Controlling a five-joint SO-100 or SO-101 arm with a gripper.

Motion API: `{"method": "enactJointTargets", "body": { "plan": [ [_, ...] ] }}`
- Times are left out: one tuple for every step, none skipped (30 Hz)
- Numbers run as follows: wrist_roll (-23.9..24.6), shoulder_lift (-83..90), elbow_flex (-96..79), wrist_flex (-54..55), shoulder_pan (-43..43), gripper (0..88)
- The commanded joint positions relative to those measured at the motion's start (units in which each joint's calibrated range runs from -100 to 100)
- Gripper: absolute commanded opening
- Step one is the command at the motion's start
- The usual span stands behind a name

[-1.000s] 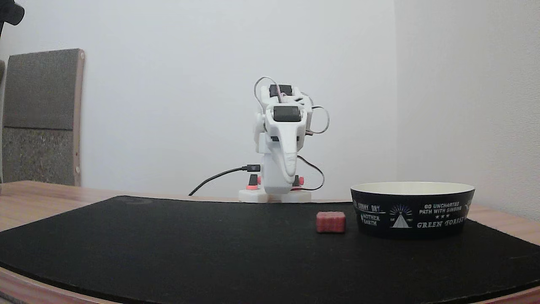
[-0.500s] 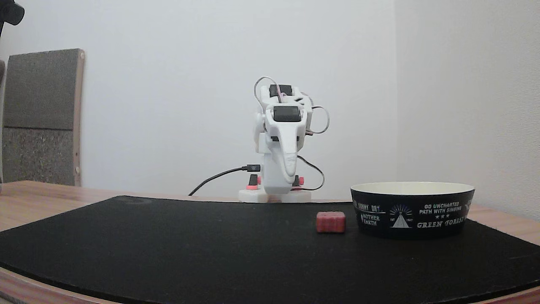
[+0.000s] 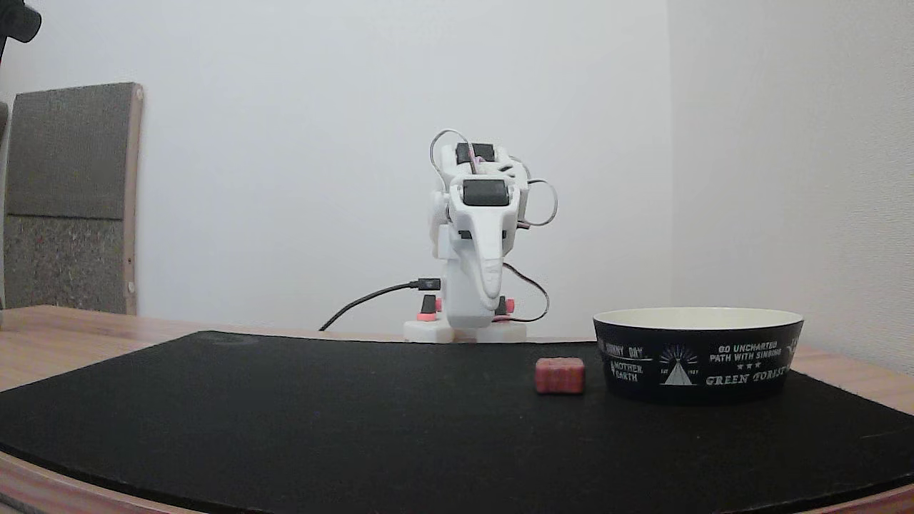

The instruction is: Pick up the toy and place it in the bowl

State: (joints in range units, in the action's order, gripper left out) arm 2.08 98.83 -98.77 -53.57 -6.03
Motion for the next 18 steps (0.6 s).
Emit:
{"method": "enactJointTargets", "body": {
  "plan": [
    [0.00,0.67,-0.69,-0.20,-0.03,4.8],
    [0.00,0.67,-0.69,-0.20,-0.03,4.9],
    [0.00,0.67,-0.69,-0.20,-0.03,5.0],
    [-0.21,0.67,-0.69,-0.20,-0.11,5.2],
    [-0.21,0.67,-0.69,-0.20,-0.11,7.2],
    [-0.21,0.67,-0.69,-0.20,-0.11,11.0],
    [0.00,0.67,-0.69,-0.20,-0.11,15.1],
    [0.00,0.67,-0.69,-0.20,-0.11,20.2],
    [0.05,0.67,-0.69,-0.20,-0.11,25.1],
    [0.05,0.67,-0.69,-0.20,-0.11,33.0],
    [0.11,0.67,-0.69,-0.20,-0.11,35.9],
    [0.11,0.67,-0.69,-0.20,-0.11,37.2],
    [0.11,0.67,-0.69,-0.20,-0.11,37.6],
    [0.11,0.67,-0.69,0.05,0.05,37.6],
    [0.11,0.58,-0.69,0.05,0.05,37.6],
    [0.11,0.58,-0.69,0.05,0.14,37.6],
    [0.11,0.58,-0.69,0.14,0.47,37.6],
    [0.11,0.58,-0.69,0.22,0.64,37.8]
  ]
}}
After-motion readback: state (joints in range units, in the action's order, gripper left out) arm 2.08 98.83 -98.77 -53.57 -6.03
